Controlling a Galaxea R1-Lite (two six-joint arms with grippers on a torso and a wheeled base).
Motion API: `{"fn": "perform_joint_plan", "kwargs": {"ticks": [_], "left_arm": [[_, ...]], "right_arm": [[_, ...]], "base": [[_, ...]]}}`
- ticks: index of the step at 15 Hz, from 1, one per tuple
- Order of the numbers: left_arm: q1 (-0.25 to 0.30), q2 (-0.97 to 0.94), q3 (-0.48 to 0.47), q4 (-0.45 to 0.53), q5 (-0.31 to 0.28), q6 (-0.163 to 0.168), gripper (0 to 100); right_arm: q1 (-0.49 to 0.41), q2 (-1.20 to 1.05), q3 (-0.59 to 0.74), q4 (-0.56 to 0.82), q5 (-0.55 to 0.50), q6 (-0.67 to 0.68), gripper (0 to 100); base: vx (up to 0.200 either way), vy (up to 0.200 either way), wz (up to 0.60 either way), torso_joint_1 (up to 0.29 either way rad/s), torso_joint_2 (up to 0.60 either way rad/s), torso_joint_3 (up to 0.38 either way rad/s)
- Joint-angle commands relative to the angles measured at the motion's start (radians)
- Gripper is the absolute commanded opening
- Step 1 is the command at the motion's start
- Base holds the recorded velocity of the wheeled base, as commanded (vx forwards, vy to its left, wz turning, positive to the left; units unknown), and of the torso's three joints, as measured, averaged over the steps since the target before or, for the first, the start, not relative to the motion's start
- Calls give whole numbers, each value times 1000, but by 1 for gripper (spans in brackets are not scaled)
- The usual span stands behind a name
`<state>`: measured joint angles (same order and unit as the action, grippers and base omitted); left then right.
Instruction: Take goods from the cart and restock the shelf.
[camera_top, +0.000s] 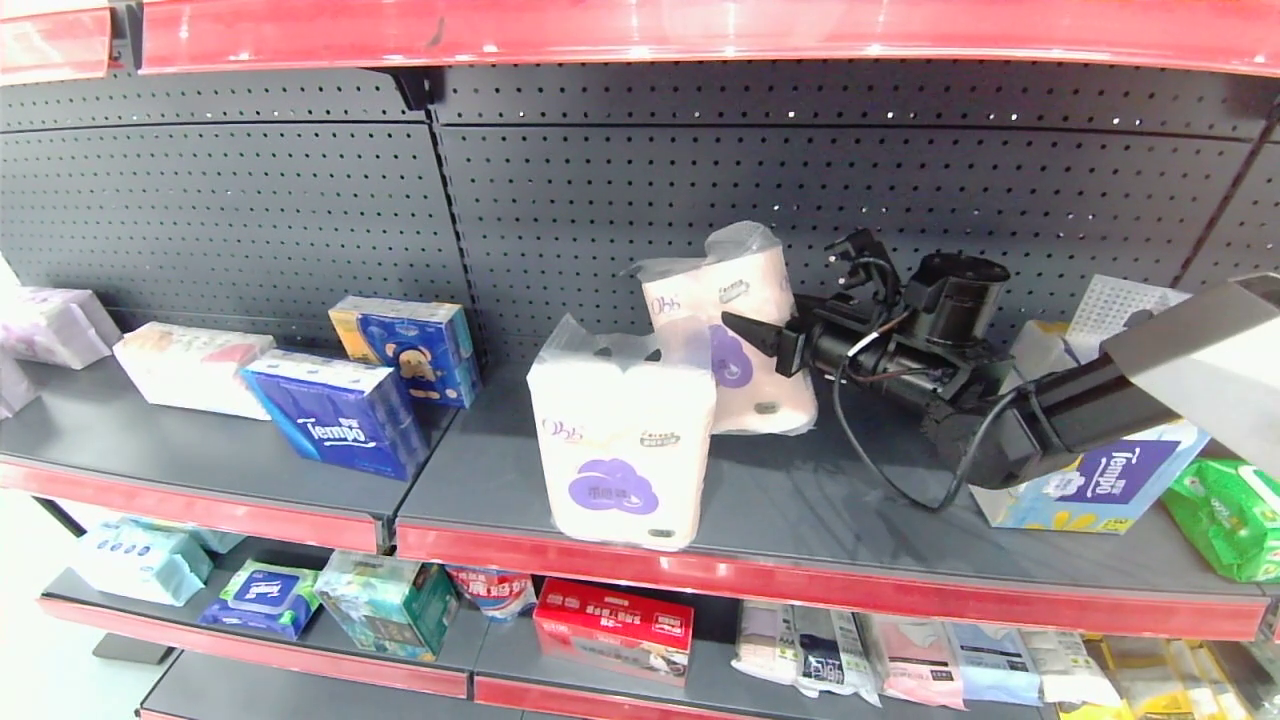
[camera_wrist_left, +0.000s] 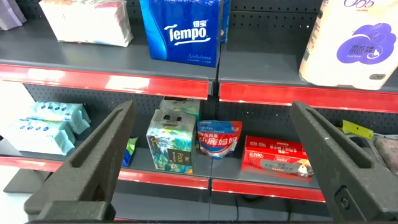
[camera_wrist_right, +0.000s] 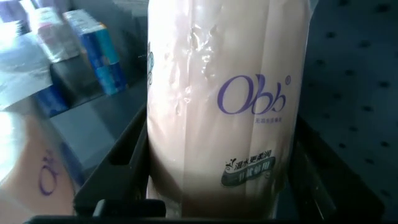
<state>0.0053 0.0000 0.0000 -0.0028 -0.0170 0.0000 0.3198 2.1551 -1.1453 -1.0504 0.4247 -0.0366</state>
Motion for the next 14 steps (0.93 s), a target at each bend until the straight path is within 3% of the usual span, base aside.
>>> {"fn": "perform_joint_plan", "kwargs": {"ticks": [1,14], "left_arm": [[1,0,0,0,0,0,100],[1,0,0,0,0,0,100]], "right_arm": [[-1,22,-11,0,2,1,0],[-11,106,-119,0,158,0,0]], "base": [[0,0,0,0,0,0],[0,0,0,0,0,0]]}}
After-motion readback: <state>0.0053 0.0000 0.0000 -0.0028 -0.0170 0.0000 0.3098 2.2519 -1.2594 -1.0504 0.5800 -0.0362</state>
